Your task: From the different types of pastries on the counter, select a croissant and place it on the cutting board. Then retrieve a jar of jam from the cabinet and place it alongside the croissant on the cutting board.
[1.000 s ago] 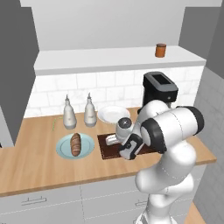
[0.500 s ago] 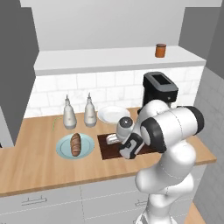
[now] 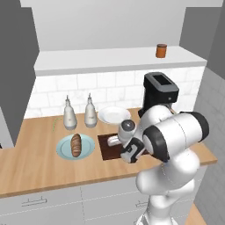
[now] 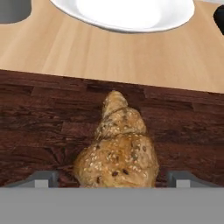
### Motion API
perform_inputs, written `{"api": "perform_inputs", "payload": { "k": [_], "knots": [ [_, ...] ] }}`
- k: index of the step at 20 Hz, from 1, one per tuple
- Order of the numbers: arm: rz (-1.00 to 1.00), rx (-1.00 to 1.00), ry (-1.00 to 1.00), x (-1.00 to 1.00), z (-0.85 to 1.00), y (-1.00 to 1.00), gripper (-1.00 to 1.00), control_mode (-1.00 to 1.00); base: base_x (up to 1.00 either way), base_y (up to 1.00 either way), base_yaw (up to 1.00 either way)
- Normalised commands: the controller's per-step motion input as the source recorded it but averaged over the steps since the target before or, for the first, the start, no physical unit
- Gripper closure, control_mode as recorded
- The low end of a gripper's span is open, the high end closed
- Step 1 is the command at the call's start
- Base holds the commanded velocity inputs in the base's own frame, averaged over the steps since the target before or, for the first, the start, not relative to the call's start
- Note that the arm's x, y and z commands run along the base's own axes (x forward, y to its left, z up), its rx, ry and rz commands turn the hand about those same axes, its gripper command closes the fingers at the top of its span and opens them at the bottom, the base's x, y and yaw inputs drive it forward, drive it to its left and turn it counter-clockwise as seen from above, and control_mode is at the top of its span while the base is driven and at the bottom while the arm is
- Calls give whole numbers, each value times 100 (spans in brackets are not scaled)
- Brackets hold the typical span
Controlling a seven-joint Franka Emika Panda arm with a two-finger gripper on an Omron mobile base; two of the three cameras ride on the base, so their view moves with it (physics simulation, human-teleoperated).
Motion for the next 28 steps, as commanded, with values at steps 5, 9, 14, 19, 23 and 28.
{"api": "perform_inputs", "payload": {
  "k": [5,9,14,19,23,28],
  "knots": [
    [0,0,0,-15,50,0,-100,-100,0,0,0],
    [-4,0,0,-10,100,0,-100,-100,0,0,0],
    [-6,0,0,-19,100,0,-100,-100,0,0,0],
    [-9,0,-3,-39,100,0,-100,-100,0,0,0],
    [-10,-2,-29,-62,63,2,-100,-100,0,0,0],
    [-17,-15,-57,-84,30,0,-100,-100,0,0,0]
  ]
}}
